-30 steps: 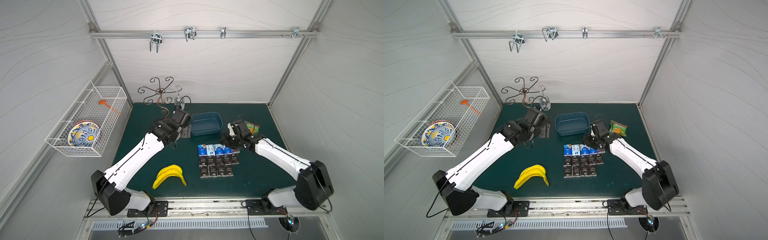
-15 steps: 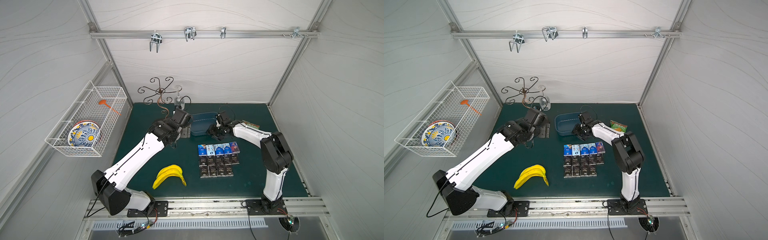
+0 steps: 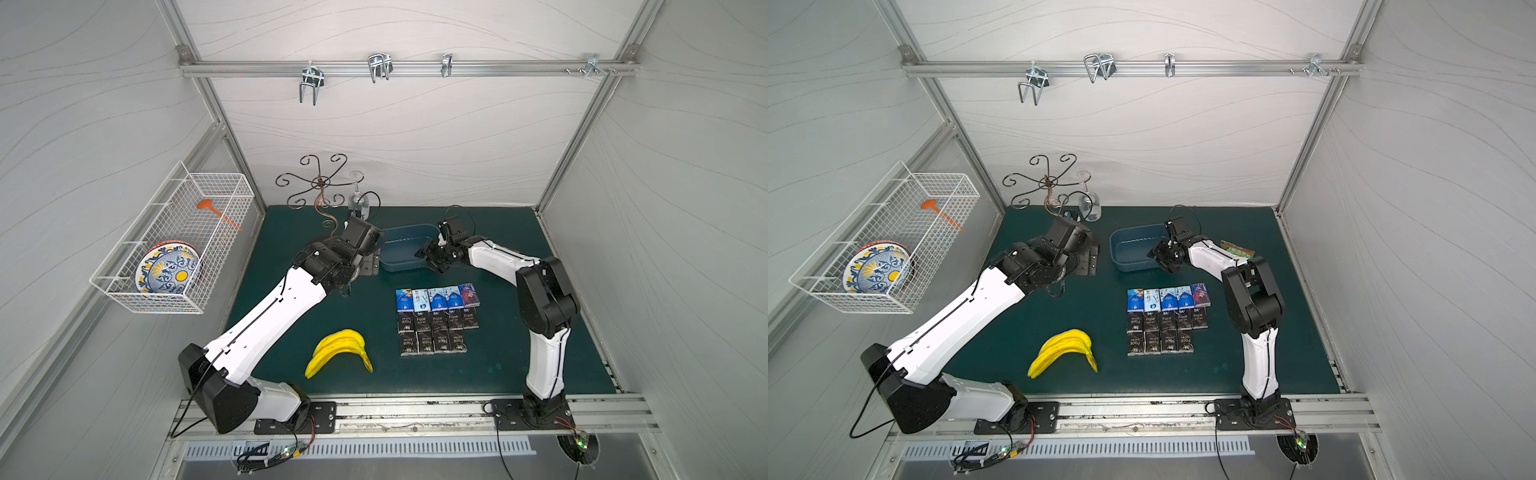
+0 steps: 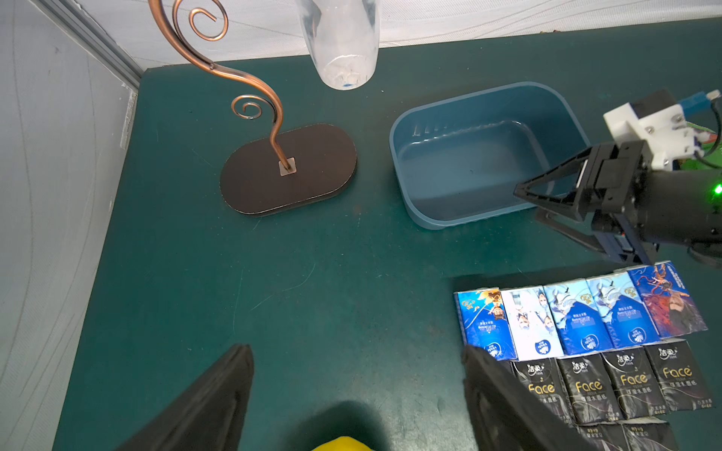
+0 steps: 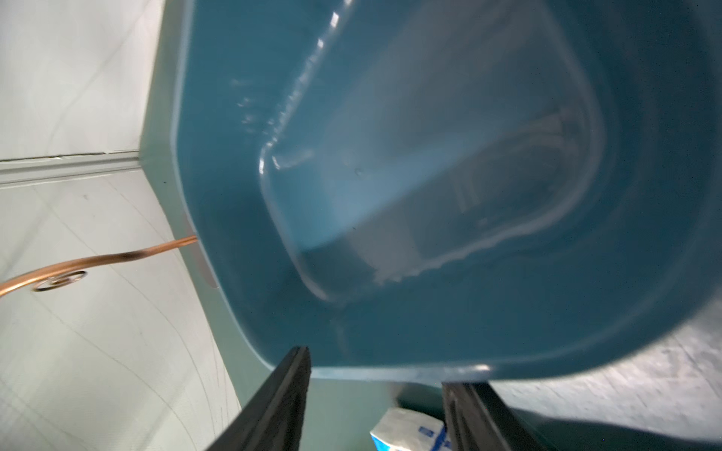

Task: Take the pocket tissues out of the storage box
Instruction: Adjust the storage box at the center of the board.

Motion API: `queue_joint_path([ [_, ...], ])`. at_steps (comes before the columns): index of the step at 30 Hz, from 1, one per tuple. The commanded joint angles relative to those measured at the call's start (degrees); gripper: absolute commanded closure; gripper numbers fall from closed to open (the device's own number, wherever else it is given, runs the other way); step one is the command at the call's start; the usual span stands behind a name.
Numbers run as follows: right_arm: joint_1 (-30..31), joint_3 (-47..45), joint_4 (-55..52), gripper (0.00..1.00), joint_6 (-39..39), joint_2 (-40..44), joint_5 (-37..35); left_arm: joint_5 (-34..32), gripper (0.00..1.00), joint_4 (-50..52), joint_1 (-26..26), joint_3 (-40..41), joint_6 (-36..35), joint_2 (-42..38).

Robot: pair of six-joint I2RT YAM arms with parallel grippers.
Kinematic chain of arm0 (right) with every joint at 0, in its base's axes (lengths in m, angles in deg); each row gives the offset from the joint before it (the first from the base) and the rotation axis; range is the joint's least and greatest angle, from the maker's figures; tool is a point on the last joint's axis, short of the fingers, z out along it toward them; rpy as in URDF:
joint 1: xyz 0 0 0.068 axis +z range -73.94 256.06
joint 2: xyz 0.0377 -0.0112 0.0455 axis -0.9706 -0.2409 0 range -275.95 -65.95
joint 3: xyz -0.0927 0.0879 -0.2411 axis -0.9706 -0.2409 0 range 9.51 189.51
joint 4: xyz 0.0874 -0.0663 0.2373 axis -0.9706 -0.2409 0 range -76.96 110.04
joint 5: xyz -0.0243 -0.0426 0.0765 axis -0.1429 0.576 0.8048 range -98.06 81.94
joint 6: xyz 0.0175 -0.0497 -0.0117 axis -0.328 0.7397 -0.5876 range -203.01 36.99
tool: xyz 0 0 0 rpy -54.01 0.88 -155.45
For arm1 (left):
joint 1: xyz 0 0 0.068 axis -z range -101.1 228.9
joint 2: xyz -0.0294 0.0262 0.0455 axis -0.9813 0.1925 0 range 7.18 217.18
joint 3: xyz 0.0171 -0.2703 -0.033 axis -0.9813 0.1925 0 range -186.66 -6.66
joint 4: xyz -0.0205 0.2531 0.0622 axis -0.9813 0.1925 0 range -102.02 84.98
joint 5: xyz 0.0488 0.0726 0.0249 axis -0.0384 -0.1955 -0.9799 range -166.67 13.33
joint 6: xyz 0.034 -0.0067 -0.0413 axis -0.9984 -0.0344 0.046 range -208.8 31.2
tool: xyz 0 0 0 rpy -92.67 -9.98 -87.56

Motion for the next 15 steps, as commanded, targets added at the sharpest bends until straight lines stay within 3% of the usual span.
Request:
queue_joint_path([
  [1,-0.6,3.5,-2.0,0.41,0.7,-3.2,1.2,-0.8,0.12,-0.7,0.3,-1.0,-0.5,-0.3],
  [9,-3.6,13.5,-11.1,0.47,6.4,-10.0,4.5,-1.9,0.11,-0.5,0.2,-0.8,-1.2,-0.7],
  [15,-4.8,23.9,-22.1,0.61,14.5,-13.9,4.3,-1.6,0.11,-0.6,0.2,-1.4,-1.0,-0.2],
])
